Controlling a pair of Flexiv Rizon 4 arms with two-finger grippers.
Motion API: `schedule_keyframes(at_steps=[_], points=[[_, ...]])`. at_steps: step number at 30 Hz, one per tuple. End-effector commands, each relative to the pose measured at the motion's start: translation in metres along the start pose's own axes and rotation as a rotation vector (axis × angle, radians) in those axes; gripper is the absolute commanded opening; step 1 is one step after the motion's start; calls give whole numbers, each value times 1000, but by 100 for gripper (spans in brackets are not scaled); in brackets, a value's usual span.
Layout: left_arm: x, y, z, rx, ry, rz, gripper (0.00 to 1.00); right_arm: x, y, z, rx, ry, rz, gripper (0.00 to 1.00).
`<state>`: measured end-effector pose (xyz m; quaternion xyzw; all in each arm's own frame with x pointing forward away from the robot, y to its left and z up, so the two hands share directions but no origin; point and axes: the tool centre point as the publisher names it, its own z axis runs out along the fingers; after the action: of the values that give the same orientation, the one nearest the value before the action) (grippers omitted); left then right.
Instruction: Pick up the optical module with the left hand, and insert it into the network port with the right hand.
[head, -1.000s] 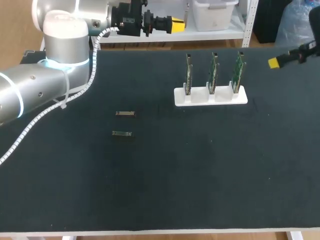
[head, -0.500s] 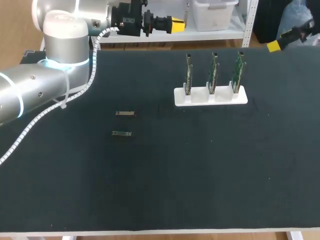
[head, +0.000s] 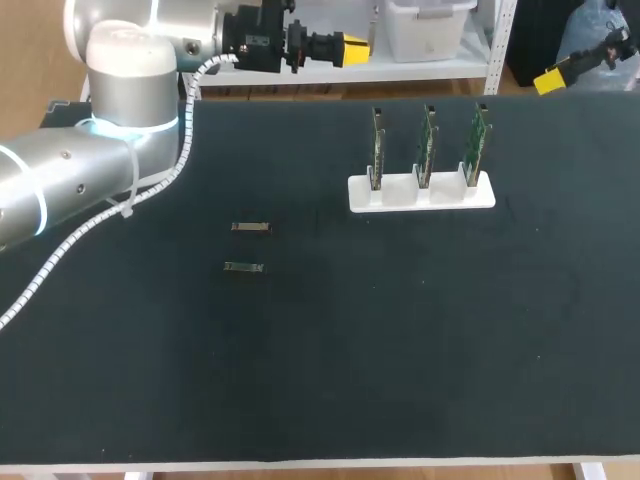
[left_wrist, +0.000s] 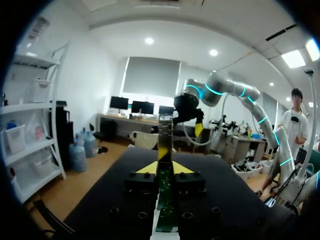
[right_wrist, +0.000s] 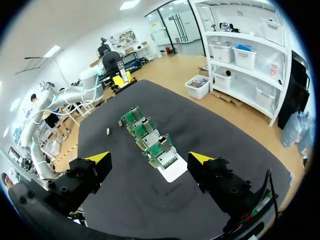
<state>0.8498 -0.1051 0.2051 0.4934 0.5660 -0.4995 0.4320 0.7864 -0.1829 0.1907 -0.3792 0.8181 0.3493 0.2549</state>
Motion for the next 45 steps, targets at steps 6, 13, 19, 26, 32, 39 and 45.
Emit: schedule_keyframes(at_steps=[6,13,19,26,32,39,45], points=[[0,-3,-1,-7,1,0,0,-13,-6,-5,-47,7,-128,100],[0,-3,-1,-7,1,0,0,-41,-10,-14,-130,53,-329,100],[0,-3,-1,-7,1,0,0,-71,-13,-7,-233,82,-439,100],[0,-3,-1,-7,1,0,0,-93,-17,14,-311,71,-467,100],[0,-3,-1,-7,1,0,0,-103,-10,28,-352,74,-497,100],[0,-3,-1,-7,1,0,0,-119,-2,40,-372,84,-532,100],[0,-3,-1,-7,1,0,0,-132,21,49,-387,44,-570,100]])
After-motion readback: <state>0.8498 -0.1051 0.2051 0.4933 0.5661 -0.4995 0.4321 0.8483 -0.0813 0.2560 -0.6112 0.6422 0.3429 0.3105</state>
